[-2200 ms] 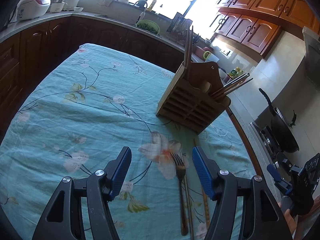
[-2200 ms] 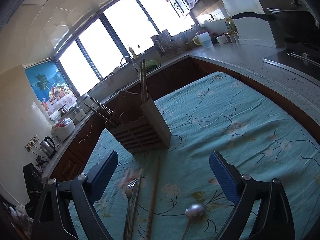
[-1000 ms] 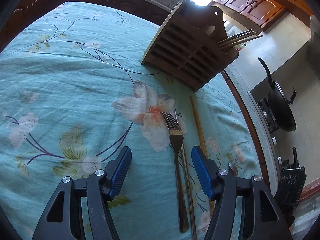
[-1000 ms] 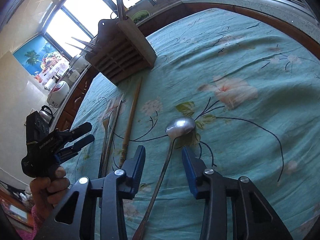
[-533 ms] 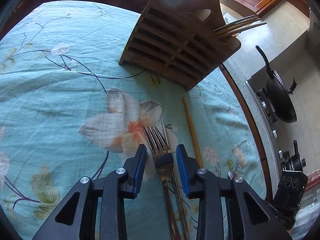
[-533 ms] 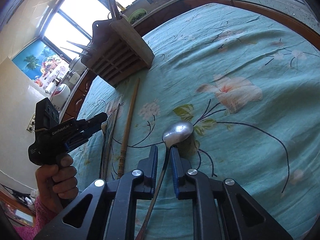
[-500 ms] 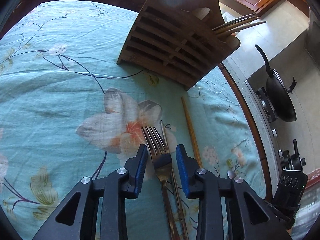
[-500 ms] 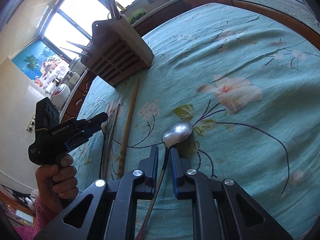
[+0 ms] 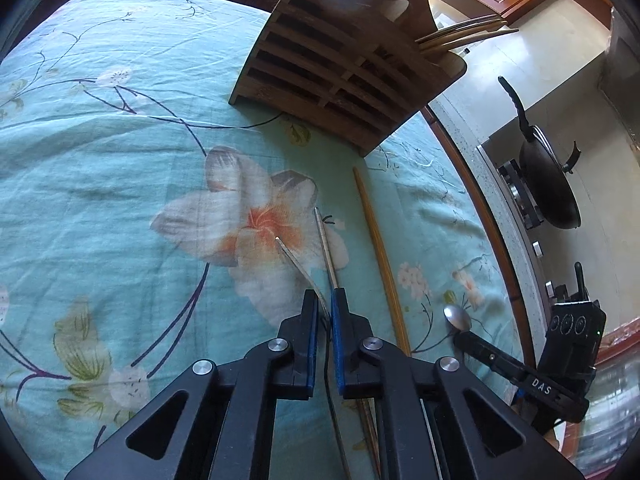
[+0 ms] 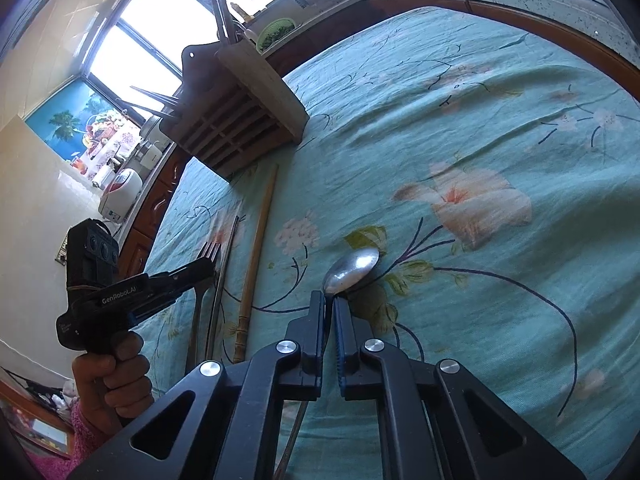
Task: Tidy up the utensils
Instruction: 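Close the left tool on the silver fork while the right tool grasps the silver spoon, then lift the fork and spoon and lower them into the wooden holder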
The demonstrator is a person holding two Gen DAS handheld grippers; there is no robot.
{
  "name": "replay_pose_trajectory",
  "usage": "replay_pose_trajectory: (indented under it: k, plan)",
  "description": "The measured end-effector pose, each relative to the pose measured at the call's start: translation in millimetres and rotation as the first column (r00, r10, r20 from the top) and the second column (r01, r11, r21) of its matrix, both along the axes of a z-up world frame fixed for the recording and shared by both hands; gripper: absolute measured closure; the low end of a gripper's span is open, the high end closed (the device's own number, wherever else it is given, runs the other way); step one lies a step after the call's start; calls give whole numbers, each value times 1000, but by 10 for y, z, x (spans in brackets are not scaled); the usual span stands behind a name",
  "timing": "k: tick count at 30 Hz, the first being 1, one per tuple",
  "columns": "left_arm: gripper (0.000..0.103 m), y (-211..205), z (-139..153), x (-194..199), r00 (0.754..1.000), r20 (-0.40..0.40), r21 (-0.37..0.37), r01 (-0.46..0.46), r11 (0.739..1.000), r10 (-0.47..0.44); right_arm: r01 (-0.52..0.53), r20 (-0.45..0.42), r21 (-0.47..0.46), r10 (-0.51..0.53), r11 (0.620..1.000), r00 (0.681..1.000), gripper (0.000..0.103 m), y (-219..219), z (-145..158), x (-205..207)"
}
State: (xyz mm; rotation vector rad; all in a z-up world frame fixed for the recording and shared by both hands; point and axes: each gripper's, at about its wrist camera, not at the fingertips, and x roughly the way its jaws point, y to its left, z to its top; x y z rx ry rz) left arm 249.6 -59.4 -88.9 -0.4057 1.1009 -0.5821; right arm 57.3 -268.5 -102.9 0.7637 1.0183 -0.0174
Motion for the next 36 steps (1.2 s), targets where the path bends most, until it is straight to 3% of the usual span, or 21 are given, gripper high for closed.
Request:
replay_pose_trajectory:
  k: [4,10,14,22,36]
  plan:
    - [89,56,45,28,1000,-16,24,-7,1000,7,-11,-5,31,11,999,1000,93,-29,-25,44]
    - [88,9,112,103,1000,-12,67,26,997,-26,-31,-16,49,32,998,999,93,-39,-48,138]
    - [91,15,100,113,1000,-7,58,27,998,-27,-32,-16,78,34,996,999,93,-67,-75,161]
    - [96,172,163,-83,1000,24,5,-20,1000,19,-63,29,-39,64,997,998,101,57,205,154]
    - [102,799,981,-668,967,215,-107,-116,987,137,-51,231,-289,121,956,965,100,200,1166,290]
